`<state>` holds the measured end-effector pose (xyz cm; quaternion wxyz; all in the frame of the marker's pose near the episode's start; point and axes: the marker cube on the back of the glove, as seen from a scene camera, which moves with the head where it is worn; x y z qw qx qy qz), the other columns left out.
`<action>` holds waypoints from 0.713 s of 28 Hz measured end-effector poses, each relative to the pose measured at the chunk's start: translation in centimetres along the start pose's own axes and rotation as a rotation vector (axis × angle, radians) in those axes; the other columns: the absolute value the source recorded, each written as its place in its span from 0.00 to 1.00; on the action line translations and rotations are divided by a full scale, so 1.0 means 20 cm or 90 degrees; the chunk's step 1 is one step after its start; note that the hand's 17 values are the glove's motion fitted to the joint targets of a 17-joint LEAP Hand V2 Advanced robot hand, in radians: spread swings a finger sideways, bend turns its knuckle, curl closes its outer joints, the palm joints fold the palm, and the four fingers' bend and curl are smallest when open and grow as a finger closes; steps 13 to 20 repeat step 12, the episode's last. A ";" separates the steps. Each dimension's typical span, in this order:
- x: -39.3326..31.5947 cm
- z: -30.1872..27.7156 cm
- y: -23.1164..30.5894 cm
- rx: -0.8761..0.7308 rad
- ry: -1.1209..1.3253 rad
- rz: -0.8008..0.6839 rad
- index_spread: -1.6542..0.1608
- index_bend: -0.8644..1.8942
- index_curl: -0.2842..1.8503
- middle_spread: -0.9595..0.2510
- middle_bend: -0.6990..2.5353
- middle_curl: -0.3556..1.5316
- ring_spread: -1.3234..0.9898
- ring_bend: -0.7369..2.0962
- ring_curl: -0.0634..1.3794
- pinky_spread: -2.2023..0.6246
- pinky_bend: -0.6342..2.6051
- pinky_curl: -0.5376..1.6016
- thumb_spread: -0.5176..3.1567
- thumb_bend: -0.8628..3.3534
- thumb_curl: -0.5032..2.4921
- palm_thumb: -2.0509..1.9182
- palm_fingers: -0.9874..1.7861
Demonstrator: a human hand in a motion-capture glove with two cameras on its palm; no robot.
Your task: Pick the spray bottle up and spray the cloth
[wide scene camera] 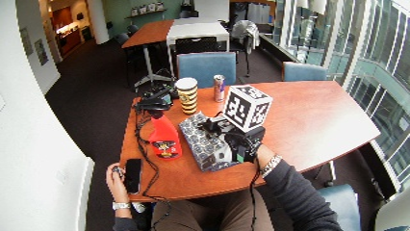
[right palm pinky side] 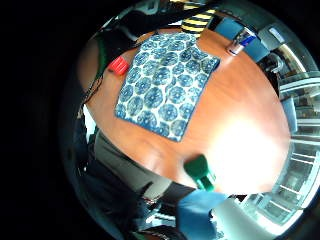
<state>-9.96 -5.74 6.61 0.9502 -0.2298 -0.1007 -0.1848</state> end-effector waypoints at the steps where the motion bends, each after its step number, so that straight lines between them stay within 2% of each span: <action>1: -0.03 0.00 0.03 0.002 0.004 -0.011 0.69 0.37 0.26 0.72 0.29 0.39 0.55 0.39 0.28 0.87 0.30 0.42 0.38 0.19 0.32 0.66 0.51; 10: -0.21 0.08 0.19 -0.012 0.037 -0.065 0.68 0.37 0.27 0.73 0.29 0.38 0.55 0.38 0.27 0.87 0.29 0.41 0.39 0.20 0.31 0.66 0.52; 20: -0.23 0.09 0.20 -0.013 0.039 -0.068 0.68 0.37 0.27 0.73 0.28 0.38 0.55 0.38 0.27 0.87 0.28 0.41 0.39 0.20 0.31 0.65 0.53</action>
